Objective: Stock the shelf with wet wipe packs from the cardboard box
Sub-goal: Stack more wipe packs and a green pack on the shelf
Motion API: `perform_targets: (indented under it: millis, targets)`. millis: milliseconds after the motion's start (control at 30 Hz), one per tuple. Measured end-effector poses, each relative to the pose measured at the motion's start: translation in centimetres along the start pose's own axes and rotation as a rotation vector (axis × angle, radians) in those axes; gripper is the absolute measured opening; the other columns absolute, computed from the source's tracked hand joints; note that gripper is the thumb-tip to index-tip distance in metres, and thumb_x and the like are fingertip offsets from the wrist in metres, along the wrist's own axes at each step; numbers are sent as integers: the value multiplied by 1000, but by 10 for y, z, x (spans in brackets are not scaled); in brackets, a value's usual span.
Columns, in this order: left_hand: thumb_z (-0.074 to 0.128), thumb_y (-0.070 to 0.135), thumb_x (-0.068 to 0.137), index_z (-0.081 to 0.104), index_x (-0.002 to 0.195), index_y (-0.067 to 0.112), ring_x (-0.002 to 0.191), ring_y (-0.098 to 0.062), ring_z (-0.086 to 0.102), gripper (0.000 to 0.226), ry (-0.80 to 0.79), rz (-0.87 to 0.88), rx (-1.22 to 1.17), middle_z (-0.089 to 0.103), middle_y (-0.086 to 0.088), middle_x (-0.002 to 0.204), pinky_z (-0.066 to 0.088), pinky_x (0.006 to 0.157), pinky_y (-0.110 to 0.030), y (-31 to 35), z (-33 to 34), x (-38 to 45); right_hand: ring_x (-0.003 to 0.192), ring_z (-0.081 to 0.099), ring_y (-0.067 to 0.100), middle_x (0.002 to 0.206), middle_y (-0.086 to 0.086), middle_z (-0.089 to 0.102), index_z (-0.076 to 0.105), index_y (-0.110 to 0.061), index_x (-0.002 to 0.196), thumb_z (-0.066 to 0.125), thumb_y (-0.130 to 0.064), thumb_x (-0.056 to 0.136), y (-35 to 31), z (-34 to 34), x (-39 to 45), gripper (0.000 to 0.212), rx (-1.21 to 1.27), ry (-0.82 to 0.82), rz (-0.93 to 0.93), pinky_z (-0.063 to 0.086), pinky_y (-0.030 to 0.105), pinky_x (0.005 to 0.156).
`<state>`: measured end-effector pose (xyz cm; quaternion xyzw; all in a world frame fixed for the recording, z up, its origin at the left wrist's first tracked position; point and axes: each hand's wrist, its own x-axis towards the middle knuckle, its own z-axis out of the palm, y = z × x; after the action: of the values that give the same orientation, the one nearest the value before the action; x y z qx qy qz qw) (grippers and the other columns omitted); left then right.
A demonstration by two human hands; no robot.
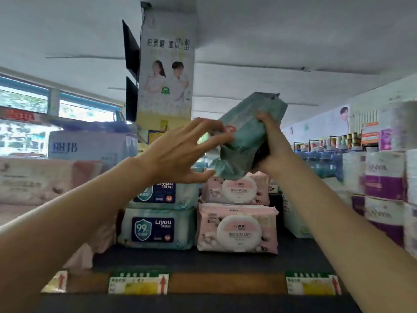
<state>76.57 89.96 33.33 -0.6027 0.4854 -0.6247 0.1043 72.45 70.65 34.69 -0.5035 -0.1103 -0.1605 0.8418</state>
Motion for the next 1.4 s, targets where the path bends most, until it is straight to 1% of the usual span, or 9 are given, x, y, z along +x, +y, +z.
perform_targets:
  millis: [133,233,367,500,633,867,1000,1200,1400]
  targets:
    - [47,35,78,37,121,14,91,-30,58,49,81,-529,-95,49,-19,115,46,85,-41,-33,-13,-54,111,56,25,122,7,54,39,-17,130,82,-50,46,18,14,24,100,-567,231,-545,50,44,94]
    - [54,14,83,48,117,4,100,-30,57,36,10,-868,-194,55,-15,112,44,94,-45,-46,-8,-65,116,47,23,125,6,47,31,-19,135,78,-54,50,37,29,6,104,-962,13,-833,44,43,97]
    - [50,3,87,61,101,12,87,-9,58,20,195,-1243,-592,62,0,93,43,84,-20,-51,-17,-74,120,38,27,136,7,36,8,-22,148,74,-64,51,80,35,-27,124,-1605,-93,-876,35,44,101]
    - [51,16,78,60,96,14,65,13,55,20,138,-1110,-797,61,7,82,40,72,-4,-43,-29,-86,99,57,36,119,15,55,20,-16,142,75,-72,39,129,32,-33,129,-2099,-156,-1108,48,51,83]
    - [54,20,86,64,105,8,91,-6,55,25,-265,-828,-692,60,0,100,41,83,-21,-39,-29,-104,92,58,33,114,11,57,25,-15,140,75,-74,33,145,46,-30,131,-2176,-166,-1175,49,46,76]
    - [45,27,97,57,114,10,101,-16,53,28,63,-913,-737,58,-7,111,39,84,-26,-75,-28,-97,97,57,36,121,14,54,21,-17,141,83,-60,35,97,100,1,130,-2233,61,-1356,45,45,84]
    - [57,14,87,41,133,9,119,-28,45,49,21,-985,-546,44,-16,130,36,99,-35,-95,-10,-88,102,54,36,127,13,52,19,-20,145,82,-58,41,84,130,43,127,-2300,101,-1261,43,45,89]
    - [69,16,81,3,148,34,131,-35,36,95,-440,-957,-629,12,-15,152,35,106,-36,-89,18,-108,131,29,34,149,9,23,-7,-25,149,66,-61,70,99,125,80,114,-2389,-177,-929,25,45,107]
    - [73,27,77,1,145,40,129,-42,38,99,-427,-935,-580,16,-15,149,38,106,-49,-87,20,-120,135,22,29,150,7,21,1,-29,149,60,-65,73,82,122,72,103,-2214,-323,-803,19,42,111]
